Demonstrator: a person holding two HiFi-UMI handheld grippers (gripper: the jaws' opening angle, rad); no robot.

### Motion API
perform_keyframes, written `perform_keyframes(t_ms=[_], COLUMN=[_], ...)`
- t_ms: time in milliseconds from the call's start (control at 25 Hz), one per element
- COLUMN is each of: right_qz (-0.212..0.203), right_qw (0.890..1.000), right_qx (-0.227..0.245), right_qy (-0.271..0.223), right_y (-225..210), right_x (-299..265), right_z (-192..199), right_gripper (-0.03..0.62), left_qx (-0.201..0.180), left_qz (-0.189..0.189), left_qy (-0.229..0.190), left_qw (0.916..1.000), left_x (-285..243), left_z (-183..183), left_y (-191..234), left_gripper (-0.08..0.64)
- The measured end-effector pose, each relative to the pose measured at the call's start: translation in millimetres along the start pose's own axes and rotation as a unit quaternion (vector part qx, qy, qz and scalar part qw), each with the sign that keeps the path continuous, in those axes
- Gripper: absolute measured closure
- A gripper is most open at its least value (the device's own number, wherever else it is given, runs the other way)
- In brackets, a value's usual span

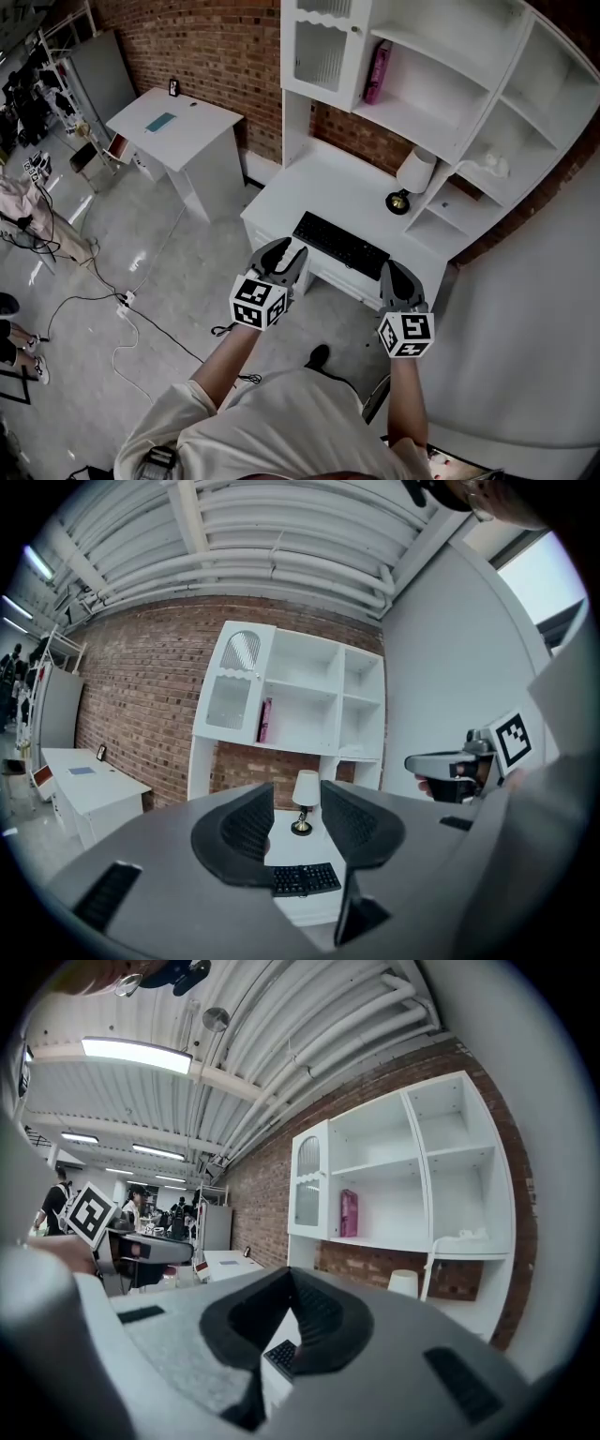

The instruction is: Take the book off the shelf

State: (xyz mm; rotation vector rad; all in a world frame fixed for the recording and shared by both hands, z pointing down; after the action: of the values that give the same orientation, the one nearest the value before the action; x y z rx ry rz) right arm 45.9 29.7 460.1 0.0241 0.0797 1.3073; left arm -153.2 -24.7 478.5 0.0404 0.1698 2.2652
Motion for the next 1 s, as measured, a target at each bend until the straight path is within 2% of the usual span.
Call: perform_keyframes(t_ms=[320,640,1000], right_qz=[-0.024,-0.040,-0.048], right_qw=[1.000,0.999,0.999], right_qx=[0.001,-0.007,-0.007], right_qy=[-0.005,-0.004,0.007], right_y=[-59,-119,-155], right_x=[-52,-84,-106], right_z=[2,13,23], right_gripper=[0.589,0.589,0.589], left_qx=[-0.005,-0.010,-0.010], left_qz=[-0.020,-0.034,-0.043], left_qy=[0.000,0.005,0.016], left_qw=[0.9998,0.9993,0.9989], left_x=[-72,-135,-179], left_z=[-4,0,5], left_y=[5,-8,-10], left_gripper=[0.417,0.417,0.417])
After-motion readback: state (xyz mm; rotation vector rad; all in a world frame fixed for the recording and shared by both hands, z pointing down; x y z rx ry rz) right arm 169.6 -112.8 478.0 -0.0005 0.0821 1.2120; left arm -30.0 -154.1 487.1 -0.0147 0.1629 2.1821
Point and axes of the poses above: the fingertips, and each gripper's own axes: x backward along the fingers, y to its left, z out of its underside, the point moved 1 cm from there along x, backward along the fingers, and after that the axes turned 4 degrees about -y, right-handed, at the moved point
